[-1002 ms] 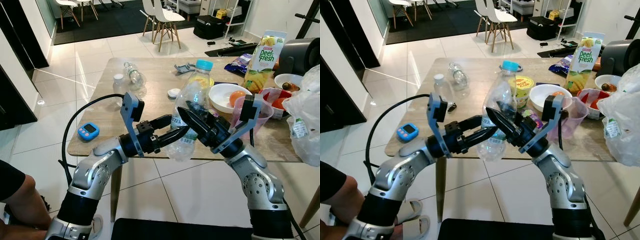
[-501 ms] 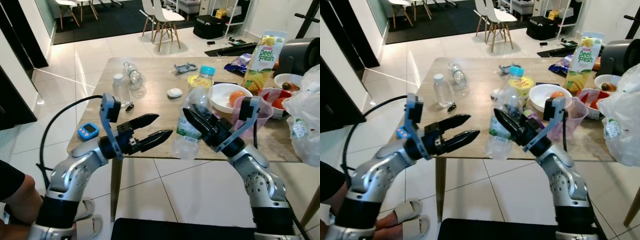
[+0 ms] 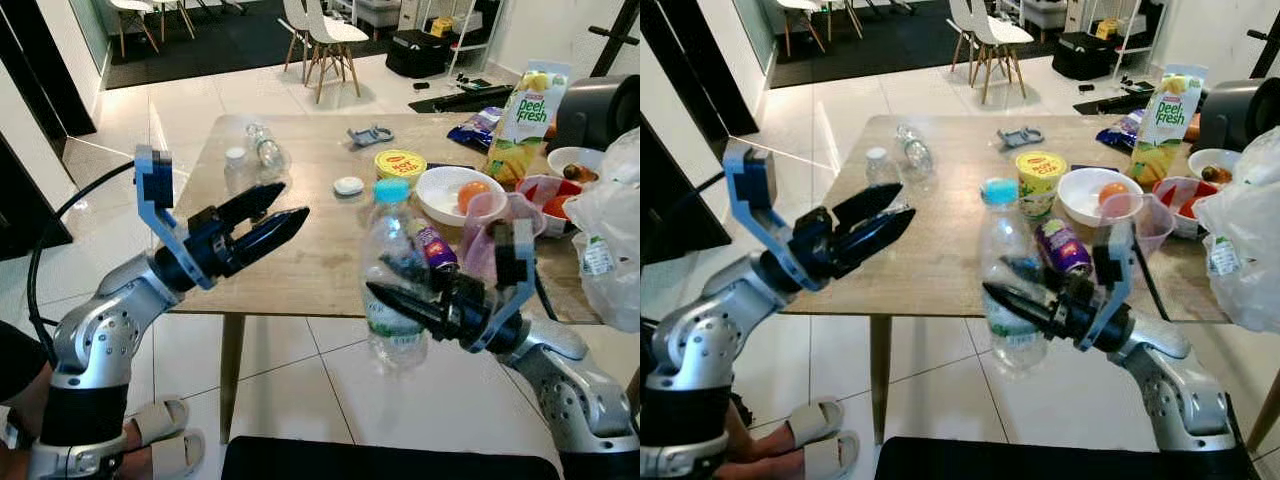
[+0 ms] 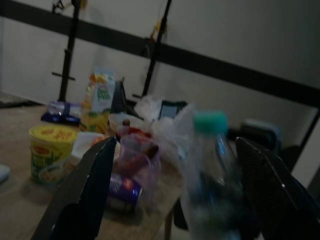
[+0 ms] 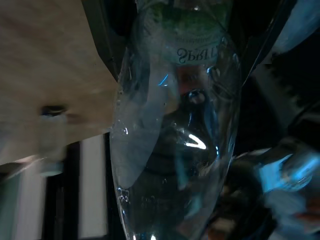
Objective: Restocking fridge
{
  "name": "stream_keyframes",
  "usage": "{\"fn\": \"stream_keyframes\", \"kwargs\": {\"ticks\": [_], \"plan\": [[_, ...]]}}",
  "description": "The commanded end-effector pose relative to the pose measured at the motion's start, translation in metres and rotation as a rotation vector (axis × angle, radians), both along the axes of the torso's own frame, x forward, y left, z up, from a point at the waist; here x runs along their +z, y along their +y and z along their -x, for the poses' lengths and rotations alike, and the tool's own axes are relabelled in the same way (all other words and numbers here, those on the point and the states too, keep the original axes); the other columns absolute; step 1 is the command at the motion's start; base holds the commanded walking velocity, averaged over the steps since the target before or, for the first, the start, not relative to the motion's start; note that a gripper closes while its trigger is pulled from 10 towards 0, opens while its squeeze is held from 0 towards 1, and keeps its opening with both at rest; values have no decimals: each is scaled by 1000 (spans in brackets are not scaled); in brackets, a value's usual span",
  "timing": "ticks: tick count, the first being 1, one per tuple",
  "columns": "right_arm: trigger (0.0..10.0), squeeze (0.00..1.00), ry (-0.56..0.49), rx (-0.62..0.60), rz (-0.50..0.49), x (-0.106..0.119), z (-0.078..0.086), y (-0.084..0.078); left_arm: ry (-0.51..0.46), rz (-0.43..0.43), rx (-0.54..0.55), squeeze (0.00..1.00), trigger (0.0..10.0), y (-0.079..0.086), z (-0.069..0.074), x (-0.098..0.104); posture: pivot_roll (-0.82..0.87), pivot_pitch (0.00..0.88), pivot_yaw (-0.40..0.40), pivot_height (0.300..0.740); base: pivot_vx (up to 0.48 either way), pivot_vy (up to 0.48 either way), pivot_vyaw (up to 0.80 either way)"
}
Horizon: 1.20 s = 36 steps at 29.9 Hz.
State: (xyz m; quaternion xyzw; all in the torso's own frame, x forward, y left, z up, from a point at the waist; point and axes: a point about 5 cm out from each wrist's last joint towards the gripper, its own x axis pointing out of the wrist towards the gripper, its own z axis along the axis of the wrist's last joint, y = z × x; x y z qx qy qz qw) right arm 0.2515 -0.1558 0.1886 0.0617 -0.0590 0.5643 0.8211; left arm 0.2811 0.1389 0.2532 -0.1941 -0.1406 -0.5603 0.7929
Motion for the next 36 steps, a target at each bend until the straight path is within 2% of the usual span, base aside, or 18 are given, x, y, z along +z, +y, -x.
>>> {"fn": "stream_keyframes", "kwargs": {"ticks": [1, 5, 14, 21, 26, 31, 36], "plan": [[10000, 0, -7, 69, -7, 3, 6, 9, 1, 4, -31, 0, 10000, -7, 2, 2, 92, 35, 29, 740, 0, 0, 0], [10000, 0, -10, 133, 11, 2, 13, 21, 39, 6, -59, 0, 10000, -14, 1, -1, 84, 33, 32, 740, 0, 0, 0], [10000, 0, -15, 115, 24, -1, 11, 32, 82, 11, -186, 0, 10000, -31, 10, -10, 78, 30, 36, 740, 0, 0, 0], [10000, 0, -10, 69, 25, -2, 5, 28, 77, 28, -206, 0, 10000, -29, 11, -8, 78, 29, 34, 740, 0, 0, 0], [10000, 0, -6, 2, 23, -3, -3, 20, 61, 25, -281, 0, 10000, -26, 21, -6, 81, 27, 31, 740, 0, 0, 0], [10000, 0, -7, 18, 15, -2, -2, 23, 71, -28, -254, 0, 10000, -29, 21, -14, 81, 27, 31, 740, 0, 0, 0], [10000, 0, -9, 90, 26, -4, 7, 32, 83, -53, -175, 0, 10000, -31, 12, -18, 81, 30, 31, 740, 0, 0, 0]]}}
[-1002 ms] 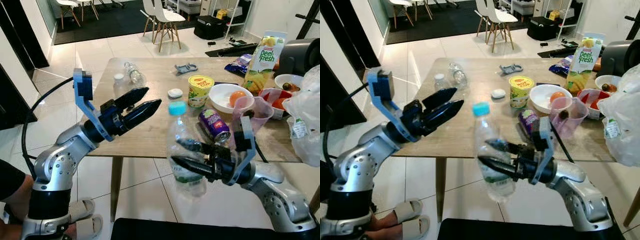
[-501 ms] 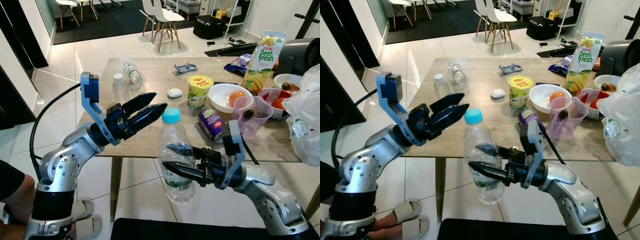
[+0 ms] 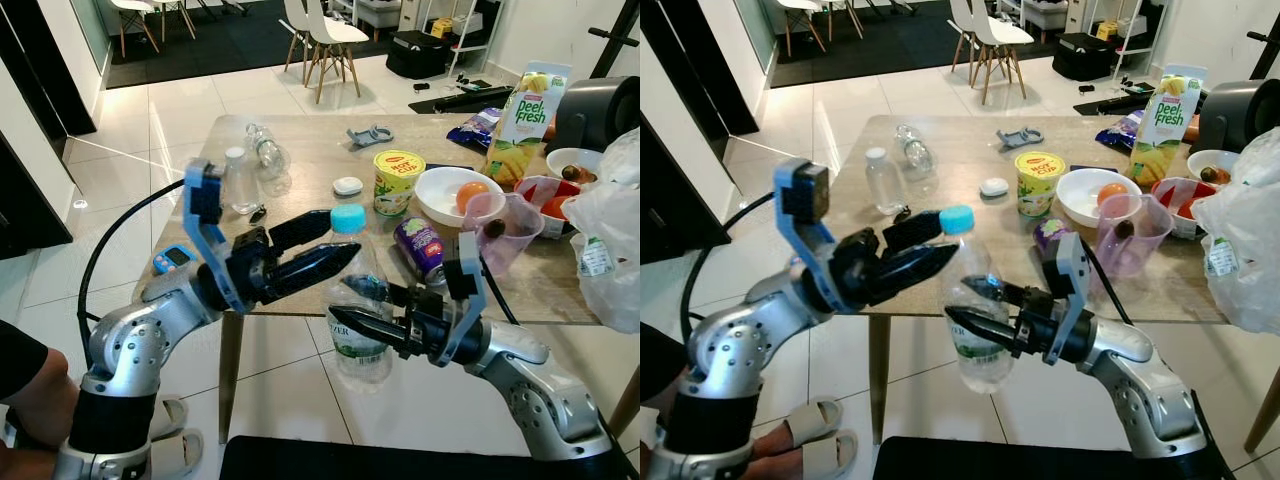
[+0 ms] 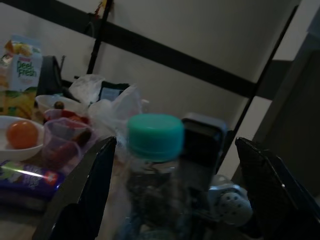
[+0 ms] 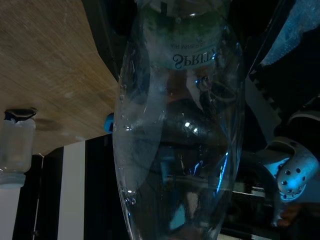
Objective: Restocking fridge
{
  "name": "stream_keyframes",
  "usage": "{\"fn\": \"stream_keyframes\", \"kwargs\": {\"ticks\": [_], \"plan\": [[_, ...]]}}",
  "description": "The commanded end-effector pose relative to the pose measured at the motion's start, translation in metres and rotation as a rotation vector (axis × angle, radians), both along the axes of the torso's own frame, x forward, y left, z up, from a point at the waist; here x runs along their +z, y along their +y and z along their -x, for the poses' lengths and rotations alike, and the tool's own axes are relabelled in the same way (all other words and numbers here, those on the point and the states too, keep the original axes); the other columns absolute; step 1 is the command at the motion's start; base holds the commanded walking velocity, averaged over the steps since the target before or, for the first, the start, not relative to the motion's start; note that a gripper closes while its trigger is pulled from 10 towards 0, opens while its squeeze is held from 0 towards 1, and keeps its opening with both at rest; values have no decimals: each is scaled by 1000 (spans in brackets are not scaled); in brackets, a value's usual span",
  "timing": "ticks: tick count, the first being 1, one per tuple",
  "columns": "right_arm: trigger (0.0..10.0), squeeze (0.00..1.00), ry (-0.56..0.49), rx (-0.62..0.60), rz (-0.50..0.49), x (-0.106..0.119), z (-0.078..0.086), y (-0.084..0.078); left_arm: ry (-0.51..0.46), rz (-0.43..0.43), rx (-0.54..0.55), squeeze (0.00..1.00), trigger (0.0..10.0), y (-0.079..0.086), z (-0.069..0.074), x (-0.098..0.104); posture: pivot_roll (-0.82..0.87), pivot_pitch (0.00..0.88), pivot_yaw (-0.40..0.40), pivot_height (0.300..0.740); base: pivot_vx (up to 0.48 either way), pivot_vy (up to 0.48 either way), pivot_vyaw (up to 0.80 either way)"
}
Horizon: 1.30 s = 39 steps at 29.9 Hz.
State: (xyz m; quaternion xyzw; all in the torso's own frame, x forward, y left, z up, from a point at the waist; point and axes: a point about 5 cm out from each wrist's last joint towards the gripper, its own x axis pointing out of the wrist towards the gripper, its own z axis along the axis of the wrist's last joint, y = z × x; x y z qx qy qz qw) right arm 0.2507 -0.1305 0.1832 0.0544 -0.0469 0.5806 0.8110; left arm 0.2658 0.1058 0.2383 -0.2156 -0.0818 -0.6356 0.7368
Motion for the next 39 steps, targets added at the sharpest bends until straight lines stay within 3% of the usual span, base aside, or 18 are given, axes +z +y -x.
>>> {"fn": "stream_keyframes", "kwargs": {"ticks": [1, 10, 17, 18, 19, 21, 22, 24, 25, 26, 37, 38, 39], "plan": [[10000, 0, -17, 51, 0, 2, 6, 7, 8, -24, 36, 0, 10000, 2, -4, -3, 81, 30, 31, 740, 0, 0, 0], [10000, 0, -15, 113, 47, -3, 14, 15, 8, -10, 53, 0, 10000, 0, -8, 1, 75, 30, 35, 740, 0, 0, 0], [10000, 0, -17, 106, 63, -5, 13, 16, 27, -35, 2, 0, 10000, -6, -4, -4, 76, 30, 36, 740, 0, 0, 0], [10000, 0, -18, 106, 65, -5, 13, 17, 32, -40, -7, 0, 9647, -8, -3, -5, 76, 30, 36, 740, 0, 0, 0], [10000, 0, -19, 105, 66, -5, 13, 17, 38, -46, -20, 0, 4941, -9, -2, -7, 75, 30, 37, 740, 0, 0, 0], [10000, 0, -19, 105, 66, -5, 13, 17, 40, -50, -27, 0, 4941, -10, -1, -8, 75, 30, 37, 740, 0, 0, 0], [10000, 0, -20, 105, 67, -5, 13, 17, 42, -53, -35, 0, 3843, -10, 0, -8, 75, 30, 37, 740, 0, 0, 0], [10000, 0, -21, 104, 68, -6, 12, 18, 44, -60, -50, 0, 4275, -11, 2, -9, 77, 32, 38, 740, 0, 0, 0], [10000, 0, -21, 102, 69, -6, 12, 18, 44, -70, -59, 0, 5765, -13, 4, -10, 77, 32, 38, 740, 0, 0, 0], [10000, 0, -22, 100, 71, -6, 12, 18, 44, -76, -65, 0, 10000, -14, 5, -11, 77, 31, 38, 740, 0, 0, 0], [10000, 0, -25, 91, 70, -6, 10, 19, 44, -114, -80, 0, 10000, -15, 6, -15, 80, 30, 37, 740, 0, 0, 0], [10000, 0, -26, 90, 70, -6, 9, 19, 43, -115, -85, 0, 5373, -14, 7, -15, 80, 30, 37, 740, 0, 0, 0], [10000, 0, -27, 87, 71, -6, 9, 19, 44, -115, -87, 0, 1373, -14, 7, -15, 80, 29, 37, 740, 0, 0, 0]]}}
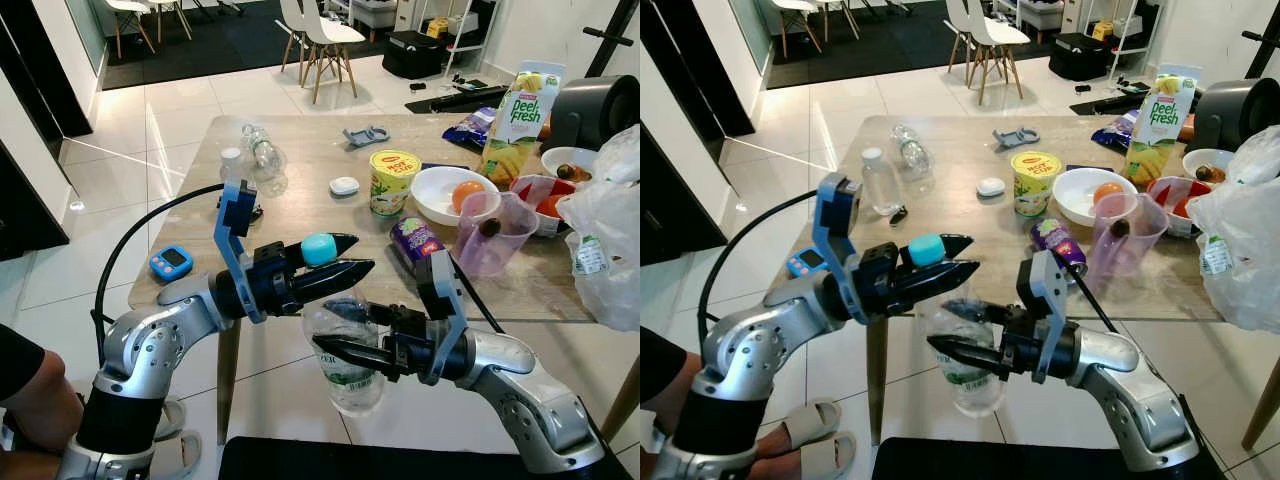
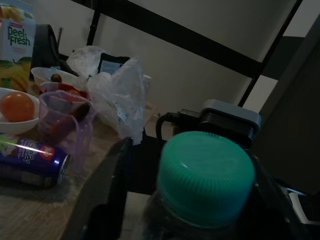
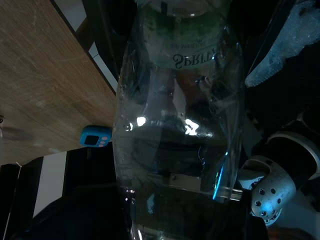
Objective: Restocking fridge
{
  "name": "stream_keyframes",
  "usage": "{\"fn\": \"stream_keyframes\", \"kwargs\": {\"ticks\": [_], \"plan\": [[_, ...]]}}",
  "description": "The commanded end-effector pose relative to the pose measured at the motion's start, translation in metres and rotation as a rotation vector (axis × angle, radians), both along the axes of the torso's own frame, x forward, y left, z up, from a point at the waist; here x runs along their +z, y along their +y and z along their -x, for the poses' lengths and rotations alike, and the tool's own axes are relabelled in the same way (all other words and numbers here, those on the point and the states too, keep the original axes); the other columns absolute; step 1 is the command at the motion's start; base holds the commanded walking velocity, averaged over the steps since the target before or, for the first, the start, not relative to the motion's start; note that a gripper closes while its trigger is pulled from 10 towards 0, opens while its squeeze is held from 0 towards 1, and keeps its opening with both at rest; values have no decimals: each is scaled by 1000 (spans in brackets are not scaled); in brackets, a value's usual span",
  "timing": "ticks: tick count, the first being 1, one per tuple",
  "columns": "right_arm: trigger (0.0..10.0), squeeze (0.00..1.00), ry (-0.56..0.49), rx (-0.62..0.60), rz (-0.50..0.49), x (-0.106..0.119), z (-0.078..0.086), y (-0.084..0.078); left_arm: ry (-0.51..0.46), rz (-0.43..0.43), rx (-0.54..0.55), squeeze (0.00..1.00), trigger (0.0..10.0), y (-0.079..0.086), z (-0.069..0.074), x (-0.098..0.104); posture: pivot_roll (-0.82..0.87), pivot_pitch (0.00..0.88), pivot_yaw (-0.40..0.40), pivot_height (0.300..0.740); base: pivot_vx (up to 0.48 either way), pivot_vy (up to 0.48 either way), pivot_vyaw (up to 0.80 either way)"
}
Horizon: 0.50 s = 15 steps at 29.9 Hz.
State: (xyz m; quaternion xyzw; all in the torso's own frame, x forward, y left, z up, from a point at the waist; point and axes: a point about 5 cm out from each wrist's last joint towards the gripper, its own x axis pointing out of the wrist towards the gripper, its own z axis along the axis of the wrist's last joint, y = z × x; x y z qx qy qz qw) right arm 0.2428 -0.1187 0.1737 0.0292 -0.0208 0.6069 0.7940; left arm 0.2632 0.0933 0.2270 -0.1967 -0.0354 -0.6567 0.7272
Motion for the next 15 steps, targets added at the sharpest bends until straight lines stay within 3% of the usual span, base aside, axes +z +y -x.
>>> {"fn": "stream_keyframes", "kwargs": {"ticks": [1, 15], "plan": [[10000, 0, -34, 24, -1, 3, 1, 7, 11, -28, -30, 0, 0, -2, 5, -3, 81, 30, 38, 740, 0, 0, 0], [10000, 0, -29, 8, 9, 0, -2, 6, -17, -3, -31, 0, 0, 2, 8, 4, 86, 27, 32, 740, 0, 0, 0]]}}
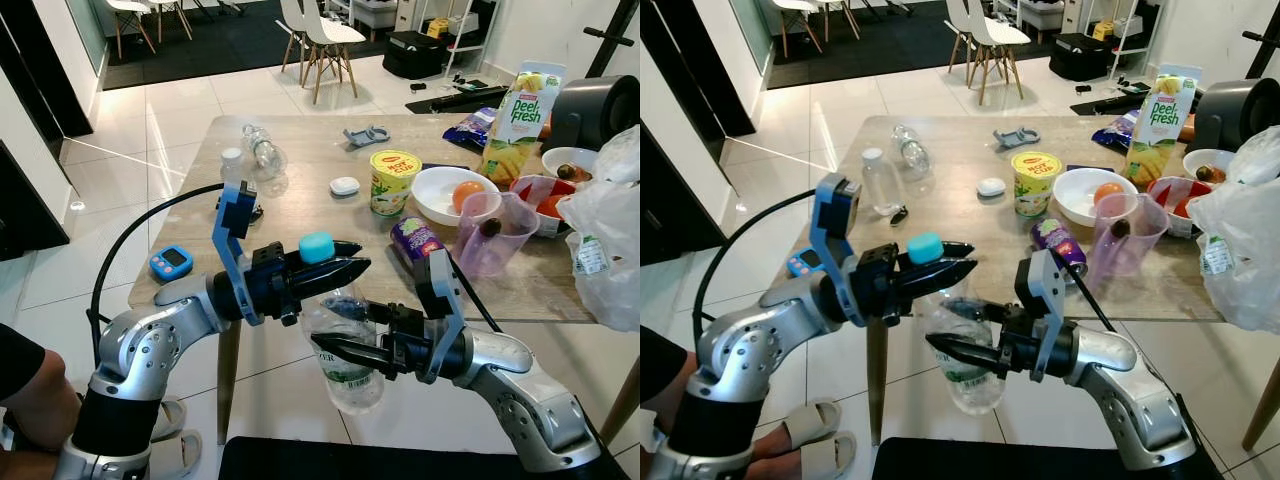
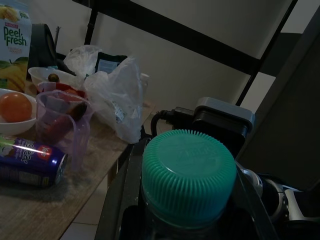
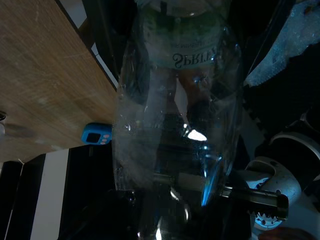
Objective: Restocking fridge
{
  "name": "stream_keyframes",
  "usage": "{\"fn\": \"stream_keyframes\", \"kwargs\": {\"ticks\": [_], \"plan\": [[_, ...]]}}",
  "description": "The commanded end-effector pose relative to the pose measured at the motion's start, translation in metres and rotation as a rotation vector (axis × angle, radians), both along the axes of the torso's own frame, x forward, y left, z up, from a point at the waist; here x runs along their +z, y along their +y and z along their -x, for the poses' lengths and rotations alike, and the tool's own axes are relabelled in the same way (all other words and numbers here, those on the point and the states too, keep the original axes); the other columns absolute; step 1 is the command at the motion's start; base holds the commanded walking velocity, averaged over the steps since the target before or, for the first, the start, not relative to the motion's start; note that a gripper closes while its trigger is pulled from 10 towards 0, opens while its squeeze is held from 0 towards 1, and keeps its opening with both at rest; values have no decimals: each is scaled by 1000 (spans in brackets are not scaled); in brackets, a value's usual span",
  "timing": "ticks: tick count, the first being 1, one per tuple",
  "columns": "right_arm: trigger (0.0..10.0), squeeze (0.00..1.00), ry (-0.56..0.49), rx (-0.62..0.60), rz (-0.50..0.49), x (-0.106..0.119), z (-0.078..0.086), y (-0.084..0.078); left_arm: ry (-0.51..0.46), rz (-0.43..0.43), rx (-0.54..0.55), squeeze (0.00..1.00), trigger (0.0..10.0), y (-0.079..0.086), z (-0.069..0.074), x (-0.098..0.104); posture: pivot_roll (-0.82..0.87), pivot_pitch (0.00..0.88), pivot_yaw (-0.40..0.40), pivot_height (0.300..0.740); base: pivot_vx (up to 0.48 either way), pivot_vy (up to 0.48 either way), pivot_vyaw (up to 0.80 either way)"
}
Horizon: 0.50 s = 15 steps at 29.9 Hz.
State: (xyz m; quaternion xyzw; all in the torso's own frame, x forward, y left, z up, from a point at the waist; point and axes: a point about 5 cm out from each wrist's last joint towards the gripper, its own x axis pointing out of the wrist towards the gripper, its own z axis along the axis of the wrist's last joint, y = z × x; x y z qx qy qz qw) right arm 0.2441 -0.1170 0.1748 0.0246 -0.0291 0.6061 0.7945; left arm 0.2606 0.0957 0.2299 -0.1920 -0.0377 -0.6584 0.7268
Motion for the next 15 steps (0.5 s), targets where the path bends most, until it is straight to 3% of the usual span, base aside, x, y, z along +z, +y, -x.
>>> {"fn": "stream_keyframes", "kwargs": {"ticks": [1, 6, 7, 10, 11, 12, 15], "plan": [[10000, 0, -11, 9, 16, -1, -1, 4, -8, 3, -28, 0, 0, 0, 5, 1, 86, 25, 31, 740, 0, 0, 0], [10000, 0, -12, 2, 23, -3, -2, 4, -9, 18, -19, 0, 0, 1, 4, 2, 86, 24, 30, 740, 0, 0, 0], [10000, 0, -12, 1, 25, -3, -2, 3, -13, 18, -13, 0, 10000, 1, 4, 3, 85, 23, 28, 740, 0, 0, 0], [10000, 0, -2, -3, 23, -3, -2, 3, -15, 16, -4, 0, 10000, 0, 3, 3, 85, 23, 28, 740, 0, 0, 0], [10000, 624, 6, -17, 22, -4, -4, 2, -14, 15, -2, 0, 10000, -1, 3, 2, 85, 23, 28, 740, 0, 0, 0], [10000, 1000, 22, -24, 15, -4, -5, 2, -13, 12, 0, 0, 10000, -1, 3, 1, 85, 23, 28, 740, 0, 0, 0], [10000, 1000, 34, -16, 6, -5, -4, 2, -11, 10, 1, 0, 10000, -2, 3, 1, 84, 24, 28, 740, 0, 0, 0]]}}
